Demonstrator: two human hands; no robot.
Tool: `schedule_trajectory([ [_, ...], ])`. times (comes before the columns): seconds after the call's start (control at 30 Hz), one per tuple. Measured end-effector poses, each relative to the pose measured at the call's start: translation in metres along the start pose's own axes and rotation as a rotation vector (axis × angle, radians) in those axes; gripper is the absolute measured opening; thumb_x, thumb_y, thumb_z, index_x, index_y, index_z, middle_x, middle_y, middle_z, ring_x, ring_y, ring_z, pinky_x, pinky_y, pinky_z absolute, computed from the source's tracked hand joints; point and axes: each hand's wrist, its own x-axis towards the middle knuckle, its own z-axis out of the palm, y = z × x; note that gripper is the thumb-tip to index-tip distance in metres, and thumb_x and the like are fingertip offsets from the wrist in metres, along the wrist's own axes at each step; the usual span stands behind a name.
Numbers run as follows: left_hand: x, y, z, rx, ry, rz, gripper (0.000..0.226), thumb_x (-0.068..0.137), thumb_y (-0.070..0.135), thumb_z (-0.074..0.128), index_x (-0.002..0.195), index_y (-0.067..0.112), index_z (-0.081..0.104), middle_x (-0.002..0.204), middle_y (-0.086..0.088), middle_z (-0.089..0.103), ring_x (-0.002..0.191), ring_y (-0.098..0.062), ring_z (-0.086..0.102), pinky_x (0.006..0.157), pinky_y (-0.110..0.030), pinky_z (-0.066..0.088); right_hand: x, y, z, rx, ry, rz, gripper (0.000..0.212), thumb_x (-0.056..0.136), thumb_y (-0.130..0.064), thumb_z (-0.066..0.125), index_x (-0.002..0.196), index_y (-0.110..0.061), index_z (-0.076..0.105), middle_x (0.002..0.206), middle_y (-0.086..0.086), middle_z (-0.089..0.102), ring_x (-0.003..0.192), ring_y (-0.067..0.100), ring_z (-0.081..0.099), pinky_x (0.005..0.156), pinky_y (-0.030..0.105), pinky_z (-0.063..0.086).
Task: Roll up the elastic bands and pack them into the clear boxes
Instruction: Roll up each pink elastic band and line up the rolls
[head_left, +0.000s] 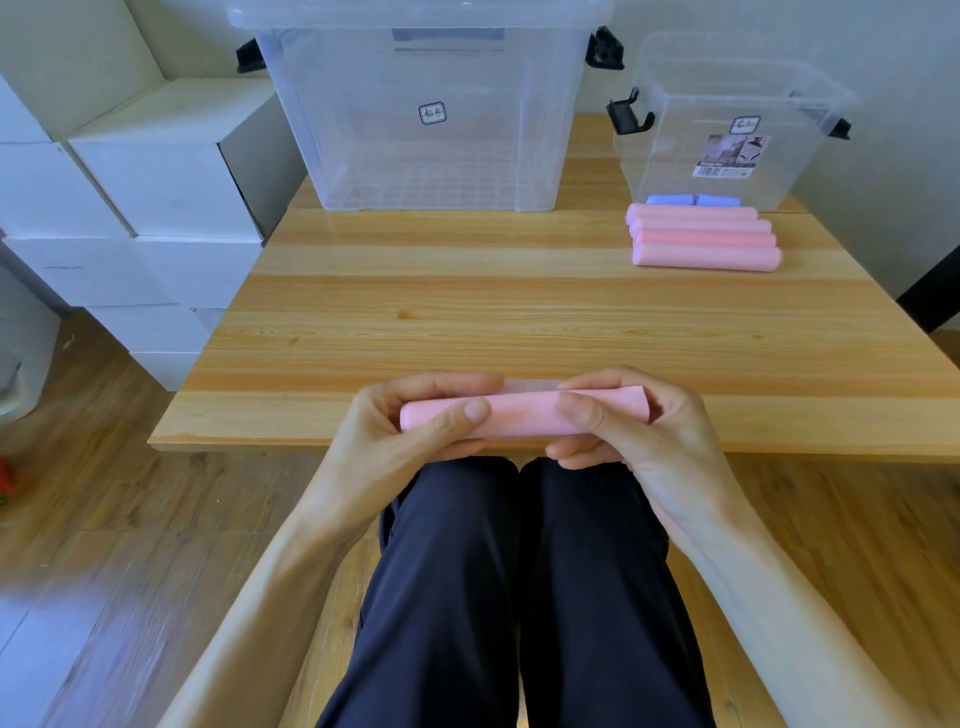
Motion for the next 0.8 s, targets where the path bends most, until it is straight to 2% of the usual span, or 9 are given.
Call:
schedule_trajectory([
  [0.1,-0.0006,0.0011,0.0002,0.038,0.000,-0.002,0.023,0.076,0.028,0.066,0.094,0.019,0.078,0.099,0.004,0.077,0.093,-0.009,0.072,0.067,-0.018,0.057,-0.0008,0.0004,0.0001,-0.001,-0.020,0.027,0.023,0.068,-0.029,0.076,0.085,-0.012,0.075,0.078,0.013,0.074,0.065,0.031,0.073,0.058,0.029,0.060],
  [0.2,0.0005,0.0009,0.0006,0.058,0.032,-0.006,0.025,0.078,0.031,0.064,0.094,0.018,0.078,0.098,0.005,0.077,0.092,-0.008,0.072,0.066,-0.018,0.057,-0.0016,0.0003,0.0005,-0.004,-0.069,0.048,0.030,0.066,-0.022,0.079,0.095,-0.014,0.074,0.084,0.015,0.075,0.070,0.032,0.074,0.062,0.029,0.061],
  [0.3,0.0001,-0.0009,-0.0001,0.023,0.006,-0.020,0.021,0.079,0.031,0.073,0.097,0.020,0.079,0.104,0.003,0.076,0.097,-0.011,0.072,0.069,-0.019,0.057,-0.0008,-0.0005,0.0005,-0.031,-0.038,0.013,0.023,0.067,-0.019,0.078,0.089,-0.012,0.075,0.080,0.015,0.075,0.065,0.030,0.074,0.058,0.028,0.059],
  [0.37,-0.0018,-0.0023,0.0006,0.005,-0.040,-0.026,0.022,0.075,0.023,0.080,0.097,0.024,0.080,0.107,0.001,0.075,0.098,-0.015,0.072,0.070,-0.019,0.057,-0.0001,-0.0019,-0.0003,-0.021,-0.003,0.016,0.020,0.067,-0.024,0.077,0.083,-0.011,0.075,0.075,0.014,0.074,0.061,0.030,0.073,0.054,0.027,0.058],
  [0.47,-0.0031,0.0001,0.0035,0.017,-0.011,-0.038,0.023,0.075,0.025,0.070,0.096,0.022,0.079,0.098,0.003,0.077,0.088,-0.016,0.075,0.067,-0.019,0.057,-0.0002,-0.0035,-0.0010,-0.018,-0.044,0.055,0.025,0.067,-0.029,0.077,0.082,-0.010,0.074,0.080,0.015,0.075,0.065,0.031,0.073,0.056,0.027,0.059],
  [0.53,-0.0023,0.0021,0.0043,0.032,0.014,-0.043,0.026,0.077,0.028,0.066,0.098,0.016,0.076,0.097,0.001,0.077,0.085,-0.020,0.076,0.064,-0.020,0.058,-0.0011,-0.0037,-0.0012,-0.018,-0.080,0.056,0.027,0.066,-0.025,0.078,0.089,-0.010,0.075,0.083,0.016,0.075,0.070,0.031,0.074,0.060,0.028,0.060],
  [0.63,-0.0011,0.0008,0.0025,0.036,0.022,-0.038,0.025,0.079,0.029,0.069,0.098,0.014,0.077,0.101,0.003,0.077,0.092,-0.016,0.074,0.068,-0.020,0.058,-0.0014,-0.0020,-0.0015,-0.033,-0.047,0.013,0.020,0.069,-0.019,0.078,0.087,-0.011,0.075,0.076,0.014,0.074,0.065,0.029,0.074,0.059,0.028,0.060],
  [0.7,-0.0014,-0.0008,0.0019,0.004,-0.001,-0.026,0.019,0.078,0.024,0.074,0.096,0.018,0.079,0.103,0.000,0.076,0.096,-0.015,0.073,0.072,-0.020,0.058,-0.0012,-0.0002,-0.0005,-0.023,-0.003,0.011,0.019,0.070,-0.023,0.076,0.084,-0.009,0.075,0.071,0.013,0.073,0.060,0.028,0.072,0.055,0.027,0.059],
  [0.8,-0.0017,-0.0007,0.0028,-0.009,0.002,-0.018,0.019,0.074,0.023,0.070,0.090,0.021,0.080,0.099,-0.001,0.077,0.092,-0.012,0.073,0.070,-0.019,0.057,-0.0017,0.0015,0.0005,0.000,0.007,0.040,0.024,0.070,-0.030,0.075,0.083,-0.009,0.075,0.071,0.016,0.072,0.061,0.029,0.072,0.055,0.028,0.059],
])
